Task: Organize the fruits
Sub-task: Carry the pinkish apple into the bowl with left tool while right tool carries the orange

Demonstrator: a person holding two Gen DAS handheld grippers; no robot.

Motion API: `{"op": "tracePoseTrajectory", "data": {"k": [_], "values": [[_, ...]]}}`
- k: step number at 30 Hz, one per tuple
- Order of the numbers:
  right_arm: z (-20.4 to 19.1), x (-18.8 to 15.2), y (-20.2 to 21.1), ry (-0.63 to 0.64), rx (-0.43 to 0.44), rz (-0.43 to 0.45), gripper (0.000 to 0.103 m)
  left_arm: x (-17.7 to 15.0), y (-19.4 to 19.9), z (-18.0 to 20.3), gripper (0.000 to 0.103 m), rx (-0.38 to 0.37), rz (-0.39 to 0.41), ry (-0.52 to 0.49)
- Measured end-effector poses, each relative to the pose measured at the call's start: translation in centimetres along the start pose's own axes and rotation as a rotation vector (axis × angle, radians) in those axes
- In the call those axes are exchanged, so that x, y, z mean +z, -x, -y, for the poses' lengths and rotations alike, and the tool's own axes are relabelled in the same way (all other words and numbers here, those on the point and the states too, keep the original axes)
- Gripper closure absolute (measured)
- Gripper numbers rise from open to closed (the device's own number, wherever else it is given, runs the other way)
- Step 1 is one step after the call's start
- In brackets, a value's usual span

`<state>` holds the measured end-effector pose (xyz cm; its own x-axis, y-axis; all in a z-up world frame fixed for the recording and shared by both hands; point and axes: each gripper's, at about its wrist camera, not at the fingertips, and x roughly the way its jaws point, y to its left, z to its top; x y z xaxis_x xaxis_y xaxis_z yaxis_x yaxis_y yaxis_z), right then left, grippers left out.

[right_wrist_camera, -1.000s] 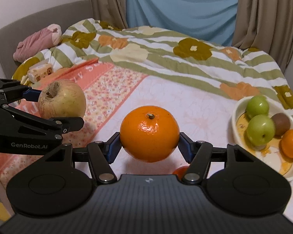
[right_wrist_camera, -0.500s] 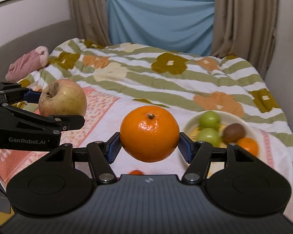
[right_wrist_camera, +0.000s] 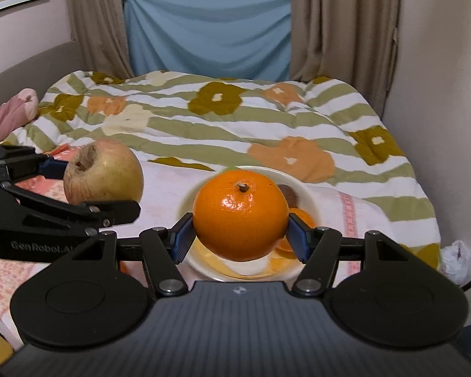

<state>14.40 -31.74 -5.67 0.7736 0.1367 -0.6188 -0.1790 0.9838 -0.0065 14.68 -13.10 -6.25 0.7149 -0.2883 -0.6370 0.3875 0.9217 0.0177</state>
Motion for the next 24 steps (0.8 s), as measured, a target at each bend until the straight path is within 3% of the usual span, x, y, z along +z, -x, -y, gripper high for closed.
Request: {"op": "tracePoseTrajectory", "data": {"k": [11, 24], "values": [[6.5, -1.2, -2.3, -0.015, -0.004, -0.031, 0.026, -0.3, -6.3, 4.8, 0.023, -0.033, -0.079, -0.028], [8.2, -1.4, -4.5, -0.011, 0.032, -0.050, 0.026, -0.9, -10.0, 7.2, 0.023, -0.018, -0.157, -0.070]]}}
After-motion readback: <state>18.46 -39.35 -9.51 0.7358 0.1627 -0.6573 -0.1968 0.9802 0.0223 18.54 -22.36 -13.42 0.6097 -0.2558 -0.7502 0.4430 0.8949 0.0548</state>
